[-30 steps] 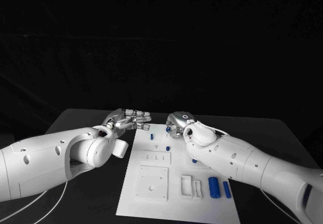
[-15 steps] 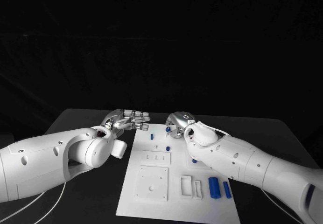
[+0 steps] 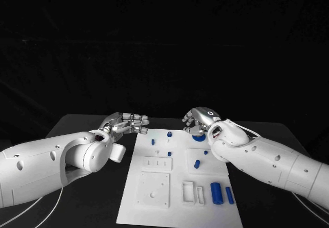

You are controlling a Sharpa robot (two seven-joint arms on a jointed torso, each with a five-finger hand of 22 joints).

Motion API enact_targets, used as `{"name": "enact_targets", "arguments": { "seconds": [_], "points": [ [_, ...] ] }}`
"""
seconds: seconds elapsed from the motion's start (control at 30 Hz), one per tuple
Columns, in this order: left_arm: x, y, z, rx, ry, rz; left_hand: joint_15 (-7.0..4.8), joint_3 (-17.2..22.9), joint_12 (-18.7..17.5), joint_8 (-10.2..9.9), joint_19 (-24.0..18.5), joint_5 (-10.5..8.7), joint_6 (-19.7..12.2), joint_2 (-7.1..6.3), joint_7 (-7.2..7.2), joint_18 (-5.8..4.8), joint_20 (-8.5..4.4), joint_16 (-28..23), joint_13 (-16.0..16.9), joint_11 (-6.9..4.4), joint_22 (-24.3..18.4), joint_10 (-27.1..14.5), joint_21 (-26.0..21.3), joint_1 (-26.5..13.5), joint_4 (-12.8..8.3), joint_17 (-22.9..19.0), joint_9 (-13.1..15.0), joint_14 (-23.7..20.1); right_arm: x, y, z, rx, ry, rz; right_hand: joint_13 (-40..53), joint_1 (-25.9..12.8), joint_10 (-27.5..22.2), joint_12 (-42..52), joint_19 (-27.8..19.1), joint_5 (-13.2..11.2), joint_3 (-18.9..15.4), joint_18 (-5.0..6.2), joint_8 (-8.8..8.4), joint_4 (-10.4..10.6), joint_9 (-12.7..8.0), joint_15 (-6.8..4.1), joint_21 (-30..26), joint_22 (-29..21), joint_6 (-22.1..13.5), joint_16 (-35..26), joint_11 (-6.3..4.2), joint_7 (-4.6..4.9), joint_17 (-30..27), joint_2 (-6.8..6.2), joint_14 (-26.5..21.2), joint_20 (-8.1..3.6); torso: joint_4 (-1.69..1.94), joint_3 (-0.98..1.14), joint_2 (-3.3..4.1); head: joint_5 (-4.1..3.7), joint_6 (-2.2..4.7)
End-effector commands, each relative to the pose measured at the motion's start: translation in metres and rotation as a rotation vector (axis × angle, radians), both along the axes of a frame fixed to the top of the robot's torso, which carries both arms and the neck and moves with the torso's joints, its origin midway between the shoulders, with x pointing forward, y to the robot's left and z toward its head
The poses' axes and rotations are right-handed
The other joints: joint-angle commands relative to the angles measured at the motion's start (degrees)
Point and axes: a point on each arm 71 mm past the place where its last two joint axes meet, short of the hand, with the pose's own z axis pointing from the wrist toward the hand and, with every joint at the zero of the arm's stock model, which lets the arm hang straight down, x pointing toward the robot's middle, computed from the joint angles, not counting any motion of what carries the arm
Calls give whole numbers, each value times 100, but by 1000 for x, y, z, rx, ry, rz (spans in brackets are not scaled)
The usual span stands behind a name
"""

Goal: Assemble the parts on the task board

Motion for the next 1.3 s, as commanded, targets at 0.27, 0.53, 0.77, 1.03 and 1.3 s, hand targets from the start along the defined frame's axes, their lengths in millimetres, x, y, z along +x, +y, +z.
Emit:
{"name": "enact_targets", "arguments": {
  "seconds": [0.27,0.53,0.77,1.03,1.3],
  "points": [
    [0,3,4,-5,-16,-9,4,-39,-16,-16,-50,-27,-28,16,-11,16,-9,21,8,-6,-7,-36,14,32,1,-6,9,-11,2,-45,2,27,169,-38,4137,190,-1020,4181,194,638,-1586,-225,-3,176,3,-165,275,313,-196,436,-216,-54,849,212,-94,-209,-84,51,-22,5,-11],
    [1,5,3,-4,-15,-7,4,-38,-17,-17,-52,-27,-28,13,-11,13,-9,18,7,-4,-12,-44,17,36,-1,-6,9,-11,11,-65,-10,15,290,-78,5296,195,-890,4950,164,897,-2010,-44,-8,272,2,-114,961,1070,-326,778,-176,-38,2122,240,-40,-136,-71,53,-11,-49,-20],
    [1,4,3,-4,-14,-10,4,-38,-17,-17,-52,-27,-28,13,-11,13,-9,18,7,-4,-12,-44,17,36,-1,-6,9,-11,17,-68,-17,13,336,-92,5542,206,-805,5146,187,957,-2217,-61,-7,381,1,-97,1151,1398,-417,875,-158,-22,2483,248,13,-122,-51,49,-4,-97,-27],
    [2,4,3,-3,-13,-9,4,-38,-17,-17,-52,-27,-28,13,-11,13,-9,18,7,-4,-12,-44,17,36,-1,-6,9,-11,22,-67,-24,13,359,-98,5597,205,-791,5199,195,1000,-2258,-63,-8,401,1,-90,1175,1490,-451,907,-150,-13,2570,261,21,-115,-40,40,-3,-109,-44],
    [3,4,3,-3,-13,-10,4,-38,-17,-17,-52,-27,-28,13,-11,13,-9,18,7,-4,-12,-44,17,36,-1,-6,9,-11,25,-64,-27,21,369,-97,5628,186,-776,5230,206,1046,-2262,-73,-5,409,1,-88,1221,1572,-433,944,-149,-14,2635,281,31,-114,-45,31,-7,-103,-54]
  ]
}}
